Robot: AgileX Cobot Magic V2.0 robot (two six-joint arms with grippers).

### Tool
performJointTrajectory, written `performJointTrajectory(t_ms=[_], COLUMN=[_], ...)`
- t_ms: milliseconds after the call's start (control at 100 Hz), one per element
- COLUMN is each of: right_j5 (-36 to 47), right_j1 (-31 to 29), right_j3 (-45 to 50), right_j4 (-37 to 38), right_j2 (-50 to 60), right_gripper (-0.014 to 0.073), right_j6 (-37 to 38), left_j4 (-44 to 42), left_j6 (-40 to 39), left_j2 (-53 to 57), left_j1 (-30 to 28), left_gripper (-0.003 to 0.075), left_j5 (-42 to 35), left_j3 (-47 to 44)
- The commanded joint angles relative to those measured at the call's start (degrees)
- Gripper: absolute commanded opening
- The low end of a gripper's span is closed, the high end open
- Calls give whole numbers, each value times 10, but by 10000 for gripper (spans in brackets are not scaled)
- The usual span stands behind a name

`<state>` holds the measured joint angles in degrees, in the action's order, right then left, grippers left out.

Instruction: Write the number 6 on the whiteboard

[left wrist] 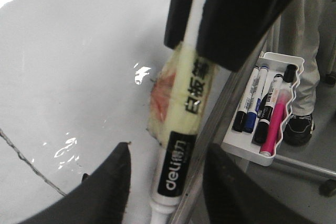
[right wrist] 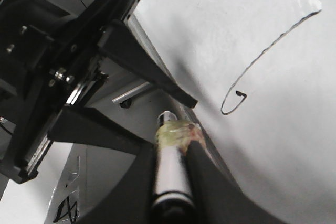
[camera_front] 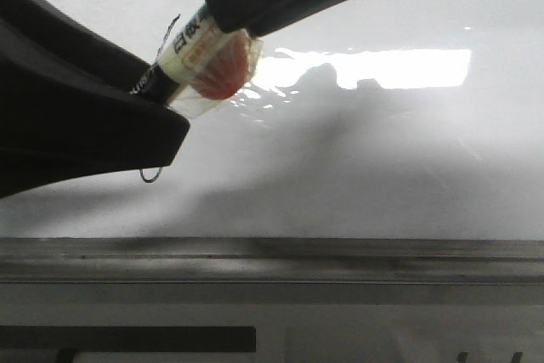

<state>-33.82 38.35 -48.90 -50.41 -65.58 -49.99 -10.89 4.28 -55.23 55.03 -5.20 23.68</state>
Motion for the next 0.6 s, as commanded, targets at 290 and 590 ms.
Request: performJointTrajectory(t_ms=[290,590], right_j5=[-4,4], right_j1=[0,0], right_j3=[-17,-17], right_j4=[-16,-16], right_j2=[13,13], right_gripper=[-50,300], right_j6=[-8,-8], left_j4=[2,8], left_j6=[-2,-2], left_j2=[5,5], left_j1=[4,4], left_gripper=[-19,-19], left_j5=[-37,-31], left_j3=[21,21])
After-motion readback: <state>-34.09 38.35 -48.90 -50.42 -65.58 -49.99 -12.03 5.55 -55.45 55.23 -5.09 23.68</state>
